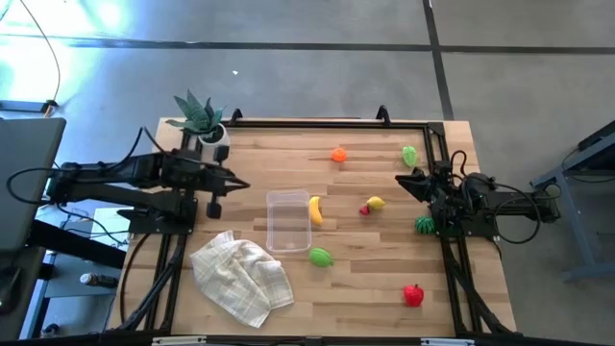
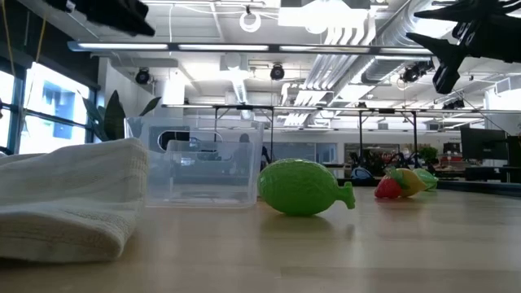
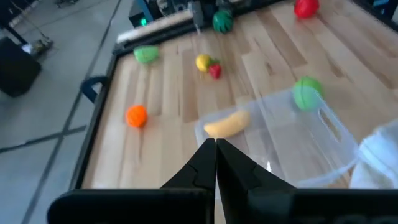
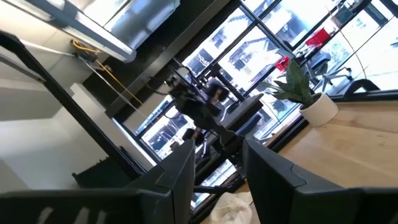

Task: Pick and placing Produce into tupperware
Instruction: Put the yellow lemon into the transparent bin

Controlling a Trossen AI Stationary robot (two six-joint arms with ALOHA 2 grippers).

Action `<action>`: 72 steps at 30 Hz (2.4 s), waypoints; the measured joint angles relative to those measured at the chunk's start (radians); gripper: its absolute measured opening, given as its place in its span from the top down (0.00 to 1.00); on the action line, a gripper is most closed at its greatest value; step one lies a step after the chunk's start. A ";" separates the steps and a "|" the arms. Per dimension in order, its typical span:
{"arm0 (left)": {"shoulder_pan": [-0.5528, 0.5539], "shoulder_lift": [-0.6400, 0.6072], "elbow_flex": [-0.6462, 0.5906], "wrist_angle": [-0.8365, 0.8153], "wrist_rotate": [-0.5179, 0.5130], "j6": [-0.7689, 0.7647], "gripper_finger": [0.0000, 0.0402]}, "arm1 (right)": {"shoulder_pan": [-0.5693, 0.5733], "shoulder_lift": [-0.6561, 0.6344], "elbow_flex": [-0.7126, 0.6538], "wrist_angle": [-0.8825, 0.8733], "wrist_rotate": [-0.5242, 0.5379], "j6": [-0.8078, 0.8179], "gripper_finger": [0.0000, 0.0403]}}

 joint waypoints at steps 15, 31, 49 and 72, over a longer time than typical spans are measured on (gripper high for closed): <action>0.000 0.008 -0.063 0.003 0.057 0.039 0.99 | 0.000 0.000 0.000 -0.001 0.003 0.044 0.69; 0.000 0.008 -0.062 0.001 0.055 0.038 0.99 | 0.000 0.000 0.073 0.039 0.069 -0.128 0.68; 0.000 0.008 -0.062 0.001 0.055 0.038 0.99 | 0.000 0.415 0.897 -1.154 0.277 -0.396 0.50; 0.000 0.008 -0.061 0.001 0.055 0.038 0.99 | -0.429 1.094 0.943 -1.327 -0.411 -0.920 0.60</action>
